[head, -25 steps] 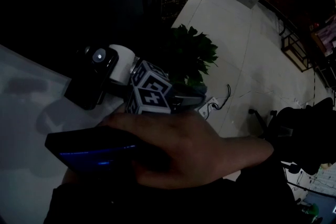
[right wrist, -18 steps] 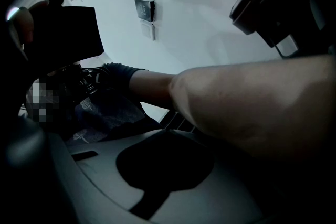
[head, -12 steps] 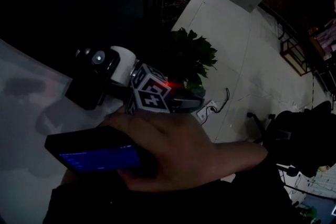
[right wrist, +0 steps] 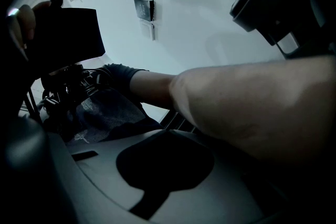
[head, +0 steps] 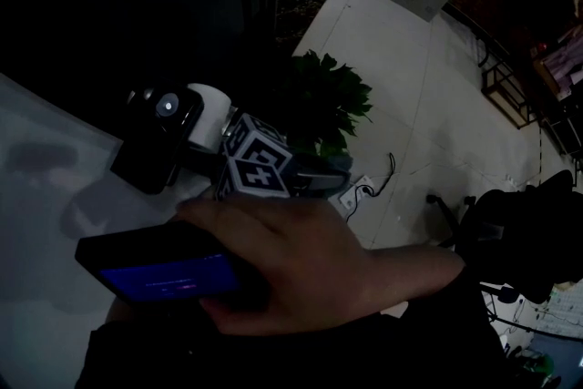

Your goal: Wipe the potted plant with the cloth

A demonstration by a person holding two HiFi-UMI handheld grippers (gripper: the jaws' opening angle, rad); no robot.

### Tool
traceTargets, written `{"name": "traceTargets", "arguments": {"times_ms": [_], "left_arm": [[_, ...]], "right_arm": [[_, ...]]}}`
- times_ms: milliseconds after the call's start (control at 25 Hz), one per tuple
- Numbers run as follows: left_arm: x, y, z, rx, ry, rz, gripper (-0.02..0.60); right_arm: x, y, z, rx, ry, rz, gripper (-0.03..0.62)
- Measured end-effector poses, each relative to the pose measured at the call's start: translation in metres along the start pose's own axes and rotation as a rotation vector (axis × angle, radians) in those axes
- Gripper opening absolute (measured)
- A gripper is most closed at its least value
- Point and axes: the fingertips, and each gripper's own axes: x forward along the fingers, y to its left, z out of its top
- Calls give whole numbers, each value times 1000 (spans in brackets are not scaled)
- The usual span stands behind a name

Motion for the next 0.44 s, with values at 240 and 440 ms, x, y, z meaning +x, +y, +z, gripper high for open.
{"name": "traceTargets", "arguments": {"times_ms": [240,440], "left_arm": [[7,-22,14,40,-20,-12,14],[6,-17,14,31,-47,-22,14]], "right_arm": [[1,1,-3,-7,2,-16,2],[1,-1,-7,4,14,-6,2]]}}
